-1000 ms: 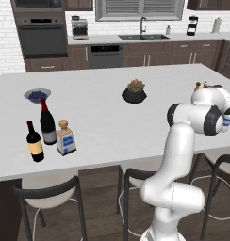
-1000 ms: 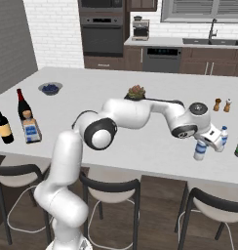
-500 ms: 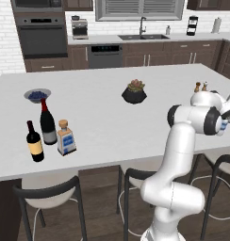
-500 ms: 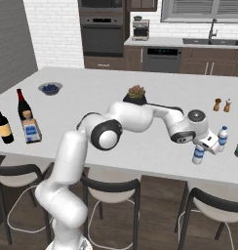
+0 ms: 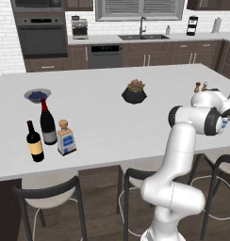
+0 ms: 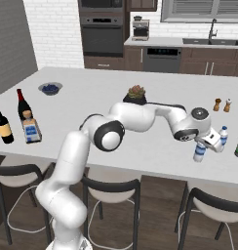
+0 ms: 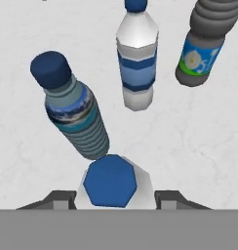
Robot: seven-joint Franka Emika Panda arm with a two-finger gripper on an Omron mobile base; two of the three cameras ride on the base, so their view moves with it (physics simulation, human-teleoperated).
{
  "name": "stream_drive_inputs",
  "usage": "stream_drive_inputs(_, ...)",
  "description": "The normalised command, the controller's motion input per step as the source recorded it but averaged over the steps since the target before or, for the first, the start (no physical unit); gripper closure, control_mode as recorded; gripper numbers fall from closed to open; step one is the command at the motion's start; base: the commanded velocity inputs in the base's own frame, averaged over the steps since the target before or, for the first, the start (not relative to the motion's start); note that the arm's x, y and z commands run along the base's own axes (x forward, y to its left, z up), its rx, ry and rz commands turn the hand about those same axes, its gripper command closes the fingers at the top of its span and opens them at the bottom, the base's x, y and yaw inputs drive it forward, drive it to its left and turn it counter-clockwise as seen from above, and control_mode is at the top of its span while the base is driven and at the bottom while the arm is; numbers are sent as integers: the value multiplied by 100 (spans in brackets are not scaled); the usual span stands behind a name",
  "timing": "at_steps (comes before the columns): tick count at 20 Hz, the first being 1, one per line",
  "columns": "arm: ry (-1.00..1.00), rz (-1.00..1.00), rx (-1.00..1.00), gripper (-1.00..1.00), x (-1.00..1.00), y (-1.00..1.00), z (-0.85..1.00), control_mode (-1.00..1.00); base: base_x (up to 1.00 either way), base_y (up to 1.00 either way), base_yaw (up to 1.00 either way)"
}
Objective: Move the plastic bottles in the middle to the plastics group, and the glass bottles in the middle to the glass group.
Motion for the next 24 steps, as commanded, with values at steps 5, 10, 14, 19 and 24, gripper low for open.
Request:
stream_drive_inputs(5, 2, 0, 0, 100, 19, 0, 2, -100, 0, 0, 0)
stream_drive_inputs(10, 7, 0, 0, 100, 0, 0, 0, -100, 0, 0, 0)
stream_drive_inputs(14, 0, 0, 0, -100, 0, 0, 0, -100, 0, 0, 0)
stream_drive_inputs(19, 0, 0, 0, -100, 0, 0, 0, -100, 0, 0, 0)
stream_drive_inputs(24, 0, 0, 0, -100, 0, 0, 0, -100, 0, 0, 0)
